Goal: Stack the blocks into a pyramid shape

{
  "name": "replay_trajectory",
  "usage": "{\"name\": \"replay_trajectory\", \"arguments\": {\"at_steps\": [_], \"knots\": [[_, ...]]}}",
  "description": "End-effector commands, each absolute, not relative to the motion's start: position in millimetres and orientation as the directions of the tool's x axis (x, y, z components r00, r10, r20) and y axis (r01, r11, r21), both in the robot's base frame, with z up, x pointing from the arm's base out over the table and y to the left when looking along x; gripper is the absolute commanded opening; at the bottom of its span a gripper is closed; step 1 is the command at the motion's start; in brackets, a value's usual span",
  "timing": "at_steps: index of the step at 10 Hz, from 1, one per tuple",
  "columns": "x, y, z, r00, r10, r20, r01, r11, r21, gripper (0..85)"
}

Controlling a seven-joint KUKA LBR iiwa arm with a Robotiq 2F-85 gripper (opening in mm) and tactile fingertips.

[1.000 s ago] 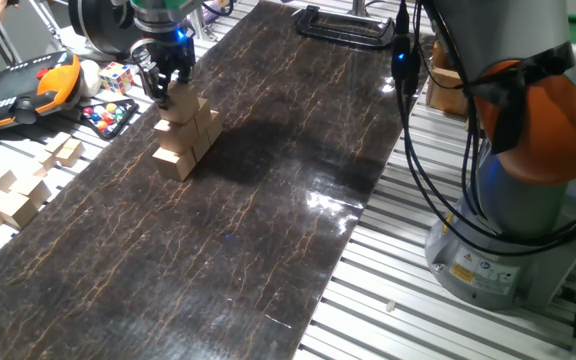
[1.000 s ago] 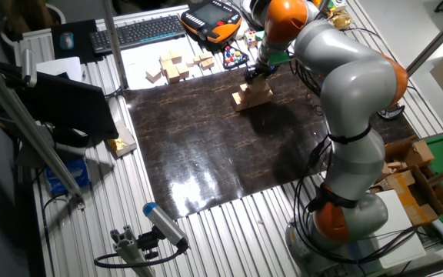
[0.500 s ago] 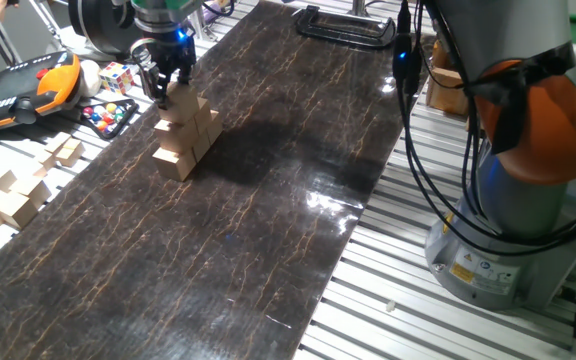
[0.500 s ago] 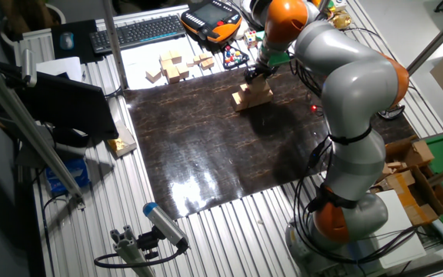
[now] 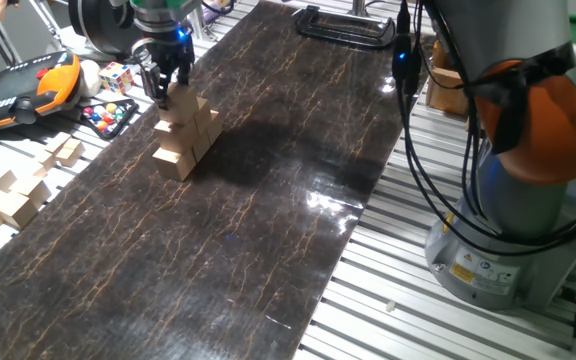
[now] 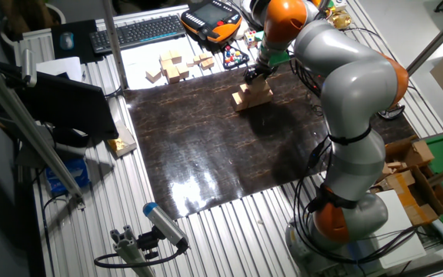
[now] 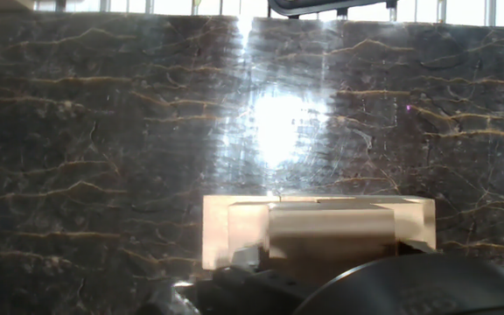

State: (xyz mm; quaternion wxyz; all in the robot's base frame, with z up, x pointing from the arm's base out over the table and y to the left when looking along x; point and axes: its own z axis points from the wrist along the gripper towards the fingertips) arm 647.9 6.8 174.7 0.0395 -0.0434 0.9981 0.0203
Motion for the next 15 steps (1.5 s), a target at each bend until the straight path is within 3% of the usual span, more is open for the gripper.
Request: {"name": "replay_trajectory", "arguments": {"at_steps": [1,7,11,14,15], "knots": [[647.5,6.5,175.5,-0.993,-0.083,-0.083,-0.086,0.996,0.033,85.0],[631.6,5.4,213.6,-0.995,-0.019,-0.099,-0.020,1.000,0.015,83.0],[609.8,15.7,240.0,-0.996,0.020,-0.092,0.019,1.000,0.004,41.3],[598.0,23.1,249.8,-0.998,0.030,-0.062,0.030,1.000,0.002,0.3],[596.8,26.4,251.4,-0.998,0.038,-0.040,0.038,0.999,0.003,0.7]]}}
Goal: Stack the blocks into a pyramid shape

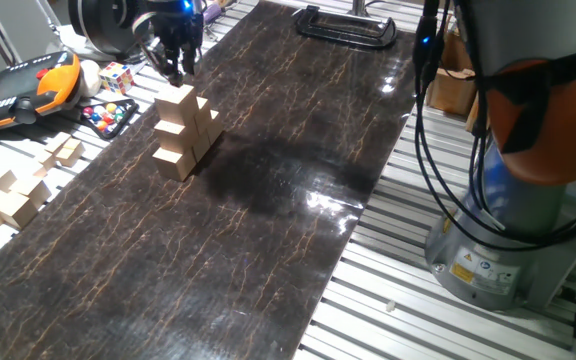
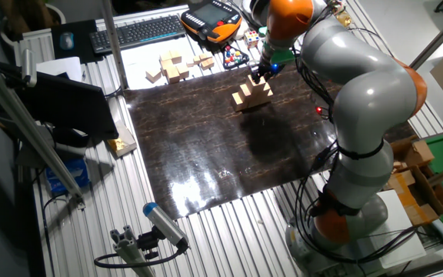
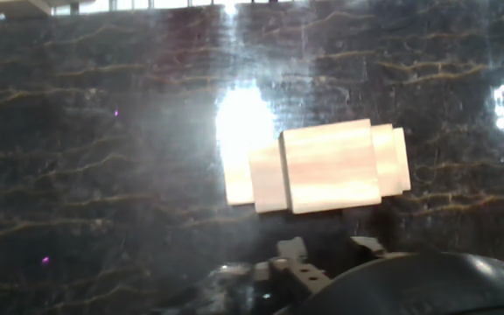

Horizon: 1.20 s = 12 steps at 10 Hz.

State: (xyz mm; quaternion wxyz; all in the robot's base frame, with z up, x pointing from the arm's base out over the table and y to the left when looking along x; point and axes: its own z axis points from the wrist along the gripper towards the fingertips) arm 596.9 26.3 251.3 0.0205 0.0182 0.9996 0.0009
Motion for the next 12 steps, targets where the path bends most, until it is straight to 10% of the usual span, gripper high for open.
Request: {"name": "replay_trajectory", "arguments": {"at_steps": [1,12], "knots": [[596.3,27.9,251.5,-0.999,0.049,-0.022,0.048,0.999,0.006,0.7],[564.8,30.9,262.1,-0.999,-0.035,-0.024,-0.034,0.999,-0.027,0.7]]}}
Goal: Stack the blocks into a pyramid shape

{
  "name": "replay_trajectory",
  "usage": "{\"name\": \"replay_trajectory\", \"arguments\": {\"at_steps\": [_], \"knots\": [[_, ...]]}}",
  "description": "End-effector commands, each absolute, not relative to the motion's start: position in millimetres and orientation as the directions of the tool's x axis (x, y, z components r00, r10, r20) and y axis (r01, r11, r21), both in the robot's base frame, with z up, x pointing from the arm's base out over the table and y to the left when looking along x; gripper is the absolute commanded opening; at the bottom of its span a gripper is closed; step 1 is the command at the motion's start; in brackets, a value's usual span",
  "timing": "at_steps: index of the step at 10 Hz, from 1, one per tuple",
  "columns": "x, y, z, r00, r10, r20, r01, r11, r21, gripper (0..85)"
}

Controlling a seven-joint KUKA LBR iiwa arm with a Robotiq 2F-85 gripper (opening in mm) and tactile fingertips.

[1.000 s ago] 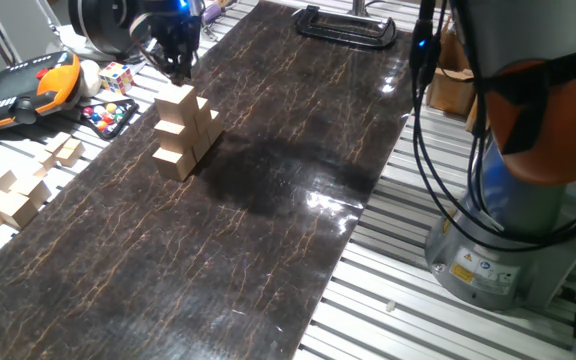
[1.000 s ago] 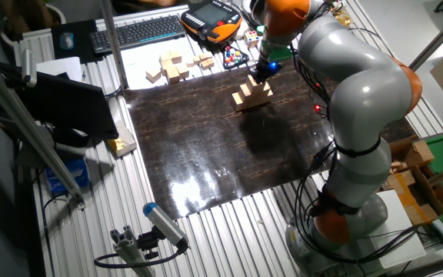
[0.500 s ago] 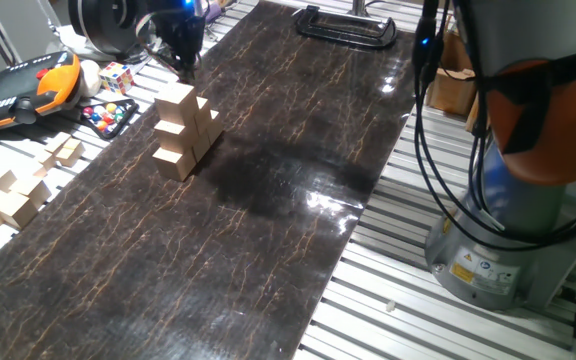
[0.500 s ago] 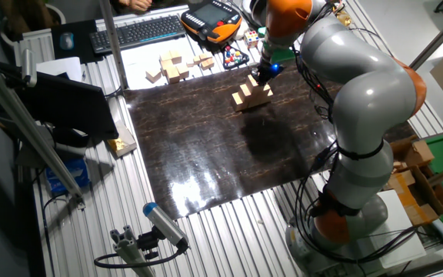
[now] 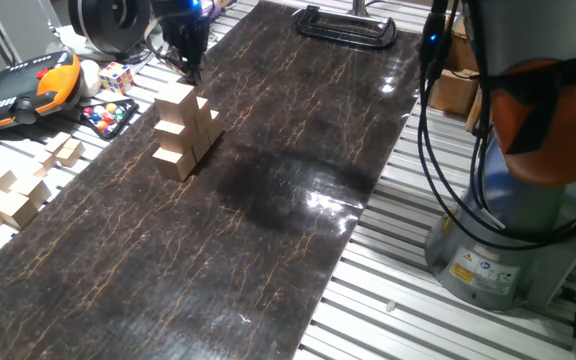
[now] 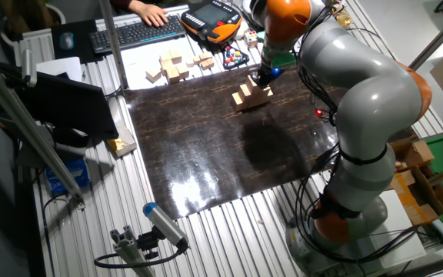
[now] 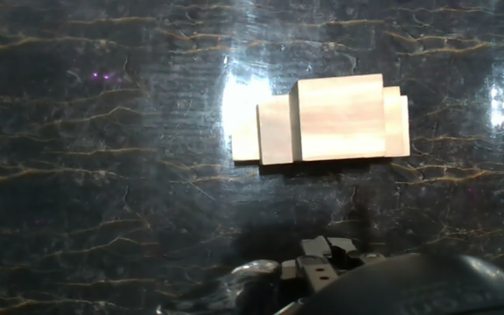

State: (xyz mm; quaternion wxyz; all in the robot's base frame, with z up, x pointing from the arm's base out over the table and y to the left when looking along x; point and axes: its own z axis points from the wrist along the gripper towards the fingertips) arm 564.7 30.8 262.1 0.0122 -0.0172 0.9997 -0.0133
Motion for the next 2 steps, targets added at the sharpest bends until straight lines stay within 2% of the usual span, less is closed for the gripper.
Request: {"name": "replay_trajectory", "arguments": {"at_steps": [1,2], "knots": [[564.6,30.7,262.1,-0.999,-0.033,-0.024,-0.033,0.999,-0.025,0.7],[564.6,30.3,262.0,-0.999,-0.033,-0.024,-0.033,0.999,-0.025,0.7]]}}
